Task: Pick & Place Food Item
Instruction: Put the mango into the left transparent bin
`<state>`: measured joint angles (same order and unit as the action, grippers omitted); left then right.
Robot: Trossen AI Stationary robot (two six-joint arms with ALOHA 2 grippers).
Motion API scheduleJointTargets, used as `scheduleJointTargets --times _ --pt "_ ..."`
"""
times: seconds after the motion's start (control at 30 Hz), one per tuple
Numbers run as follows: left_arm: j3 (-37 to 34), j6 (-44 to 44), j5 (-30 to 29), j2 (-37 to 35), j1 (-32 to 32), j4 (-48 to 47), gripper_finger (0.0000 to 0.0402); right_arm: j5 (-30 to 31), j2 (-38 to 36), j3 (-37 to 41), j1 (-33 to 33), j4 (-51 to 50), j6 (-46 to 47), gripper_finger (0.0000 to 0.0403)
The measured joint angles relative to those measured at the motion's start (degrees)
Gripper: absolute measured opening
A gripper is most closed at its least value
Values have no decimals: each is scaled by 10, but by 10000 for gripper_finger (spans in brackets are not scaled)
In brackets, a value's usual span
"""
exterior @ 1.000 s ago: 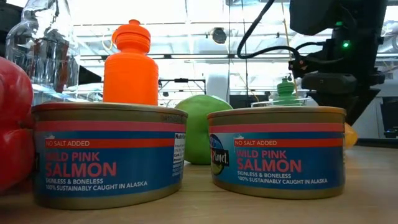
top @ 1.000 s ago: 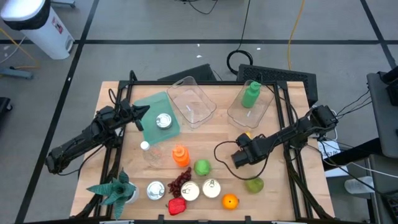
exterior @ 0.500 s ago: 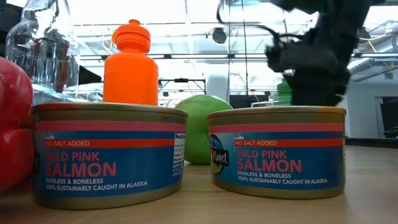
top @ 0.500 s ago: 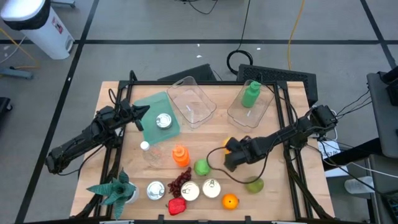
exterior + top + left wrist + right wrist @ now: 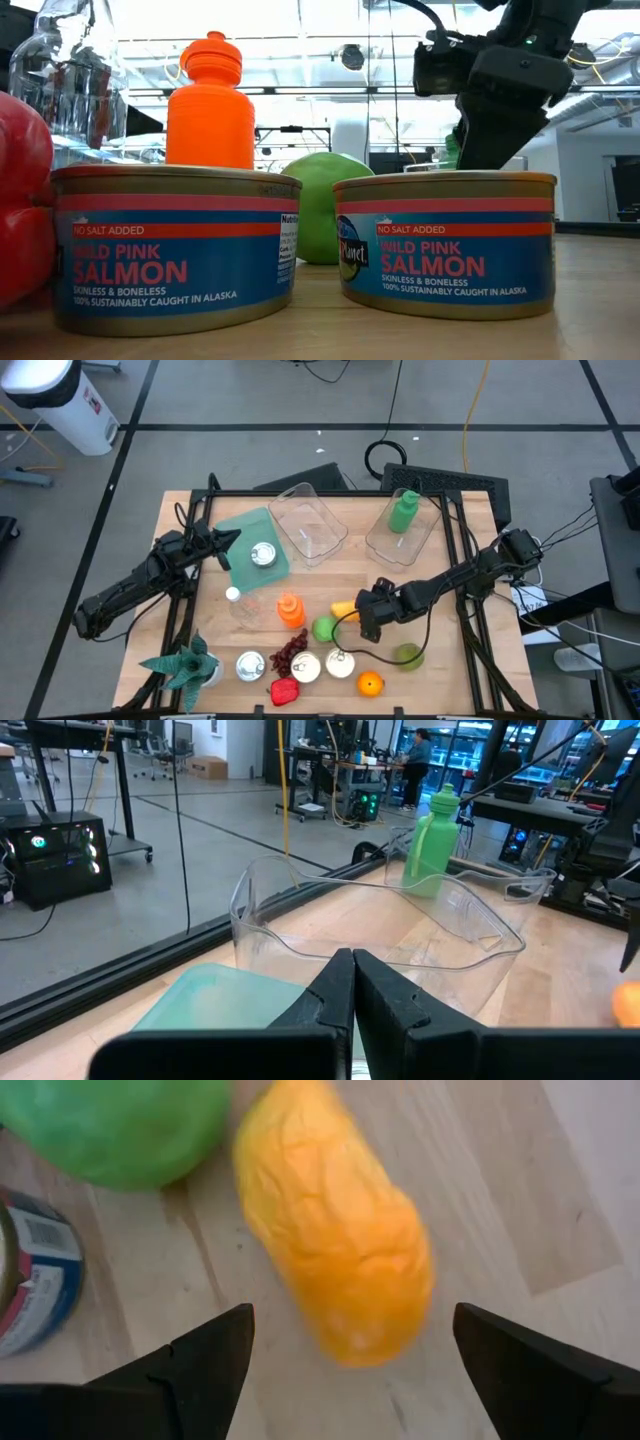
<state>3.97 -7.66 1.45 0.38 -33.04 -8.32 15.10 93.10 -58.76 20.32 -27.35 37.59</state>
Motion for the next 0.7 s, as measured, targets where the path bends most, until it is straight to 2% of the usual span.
scheduleJointTargets --times 0.2,0.4,0.5,0.6,0.7 --pt "0 0 0 0 0 0 15 2 0 -8 7 29 -71 329" --pt "0 0 0 0 0 0 15 97 0 -51 38 24 -312 329" --pt "0 0 0 0 0 0 15 120 0 -66 39 26 -388 329" --pt "0 0 0 0 0 0 15 96 0 -72 12 35 -399 329" --pt "0 0 0 0 0 0 15 36 16 -72 -27 54 -363 329"
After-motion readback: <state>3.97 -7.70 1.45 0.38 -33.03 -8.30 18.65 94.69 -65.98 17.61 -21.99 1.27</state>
